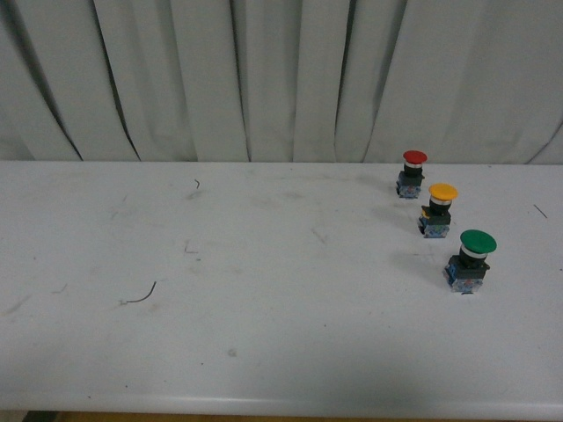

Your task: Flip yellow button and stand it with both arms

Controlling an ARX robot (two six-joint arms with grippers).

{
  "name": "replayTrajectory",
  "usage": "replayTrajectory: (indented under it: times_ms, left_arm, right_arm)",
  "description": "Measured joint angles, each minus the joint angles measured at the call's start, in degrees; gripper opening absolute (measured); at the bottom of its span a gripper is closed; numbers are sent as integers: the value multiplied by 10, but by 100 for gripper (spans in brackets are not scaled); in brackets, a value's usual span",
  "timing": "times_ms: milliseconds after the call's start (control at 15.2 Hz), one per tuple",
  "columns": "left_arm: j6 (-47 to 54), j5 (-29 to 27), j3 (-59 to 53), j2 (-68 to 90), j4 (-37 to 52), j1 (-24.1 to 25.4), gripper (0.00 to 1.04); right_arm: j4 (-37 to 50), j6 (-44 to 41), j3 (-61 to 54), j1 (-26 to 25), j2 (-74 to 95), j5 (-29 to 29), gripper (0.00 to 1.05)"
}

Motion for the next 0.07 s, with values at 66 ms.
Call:
replayTrajectory:
  times_ms: [66]
  left_arm:
    - [0, 0, 0, 0, 0, 0, 98]
  right_arm:
    - [0, 0, 0, 0, 0, 0, 98]
